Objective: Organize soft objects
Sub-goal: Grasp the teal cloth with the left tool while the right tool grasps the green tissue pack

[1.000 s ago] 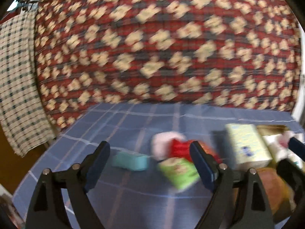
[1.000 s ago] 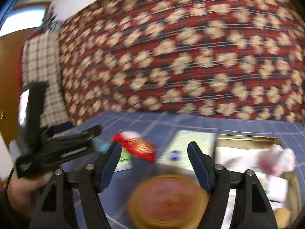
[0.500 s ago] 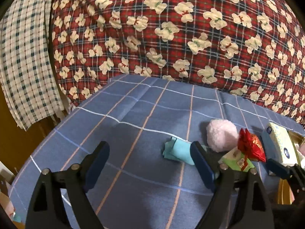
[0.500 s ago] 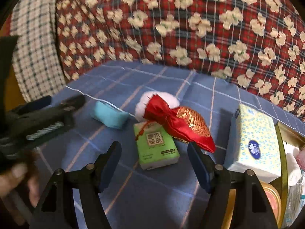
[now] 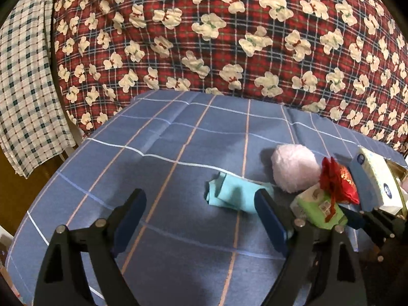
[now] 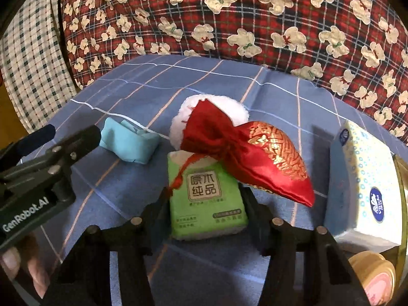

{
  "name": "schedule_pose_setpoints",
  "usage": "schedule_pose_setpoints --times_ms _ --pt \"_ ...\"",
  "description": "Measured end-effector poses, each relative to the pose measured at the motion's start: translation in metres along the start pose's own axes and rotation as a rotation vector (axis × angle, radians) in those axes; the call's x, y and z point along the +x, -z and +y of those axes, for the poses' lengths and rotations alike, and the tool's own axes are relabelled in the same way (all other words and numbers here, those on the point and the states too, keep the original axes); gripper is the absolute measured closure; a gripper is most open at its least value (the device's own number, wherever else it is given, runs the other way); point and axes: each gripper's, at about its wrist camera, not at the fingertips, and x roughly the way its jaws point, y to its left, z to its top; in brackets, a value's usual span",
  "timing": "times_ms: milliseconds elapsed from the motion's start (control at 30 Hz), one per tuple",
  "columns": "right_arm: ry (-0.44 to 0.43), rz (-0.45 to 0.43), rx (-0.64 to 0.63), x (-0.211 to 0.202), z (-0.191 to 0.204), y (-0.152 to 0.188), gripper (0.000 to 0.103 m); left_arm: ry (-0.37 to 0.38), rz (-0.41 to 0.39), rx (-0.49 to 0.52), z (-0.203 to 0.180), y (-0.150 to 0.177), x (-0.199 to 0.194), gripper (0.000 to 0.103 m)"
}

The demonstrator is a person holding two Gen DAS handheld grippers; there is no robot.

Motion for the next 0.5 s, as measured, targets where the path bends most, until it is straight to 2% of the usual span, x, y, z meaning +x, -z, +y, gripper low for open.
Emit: schedule_pose_setpoints --times_ms 167,333,500 --pt "-0.017 -0.019 0.014 -0.003 -0.002 0.000 0.050 0.015 0.000 0.021 -0.006 0.000 0.000 0.015" --pt "0.033 -0.089 0.023 -0.012 -0.003 -0.003 0.050 0.023 0.023 0.049 -0.013 -0.001 0.005 0.015" --pt "0.061 -0.058 0.053 -0.005 -0.009 -0.006 0.050 0.066 0.066 0.064 -0.021 -0.005 0.018 0.015"
